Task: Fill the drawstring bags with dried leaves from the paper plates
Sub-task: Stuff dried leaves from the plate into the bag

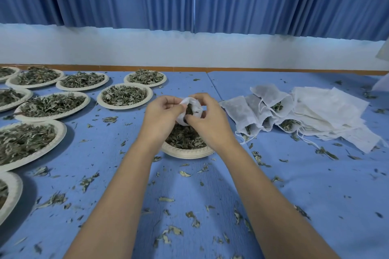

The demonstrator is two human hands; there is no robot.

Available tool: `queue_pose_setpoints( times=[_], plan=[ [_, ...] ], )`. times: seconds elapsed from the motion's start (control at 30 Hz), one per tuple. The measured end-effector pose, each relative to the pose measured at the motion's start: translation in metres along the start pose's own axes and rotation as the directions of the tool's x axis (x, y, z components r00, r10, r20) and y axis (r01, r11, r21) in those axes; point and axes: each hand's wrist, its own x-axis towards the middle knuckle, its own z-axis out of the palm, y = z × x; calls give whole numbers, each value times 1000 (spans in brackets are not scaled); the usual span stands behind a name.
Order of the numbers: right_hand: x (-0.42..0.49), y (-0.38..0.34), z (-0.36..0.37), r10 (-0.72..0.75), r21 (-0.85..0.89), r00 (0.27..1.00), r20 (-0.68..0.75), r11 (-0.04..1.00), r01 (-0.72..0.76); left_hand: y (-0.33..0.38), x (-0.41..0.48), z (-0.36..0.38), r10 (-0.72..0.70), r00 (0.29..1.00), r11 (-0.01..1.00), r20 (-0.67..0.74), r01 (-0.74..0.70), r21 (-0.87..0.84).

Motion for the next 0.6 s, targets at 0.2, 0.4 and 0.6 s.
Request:
queue_pose_setpoints(
  times=[0.2,0.4,0.6],
  plan=[
    [3,1,1,-30,-136,989,-143,991,10,8,-6,4,-39,984,985,173,68,-162],
    [2,-1,1,74,-58,980,-185,995,-86,8,-7,9,-88,983,985,163,110,-131],
    [2,-11,-6,257,472,959,120,835,-282,3,-4,5,-22,999,981,-24,16,-194]
  ],
)
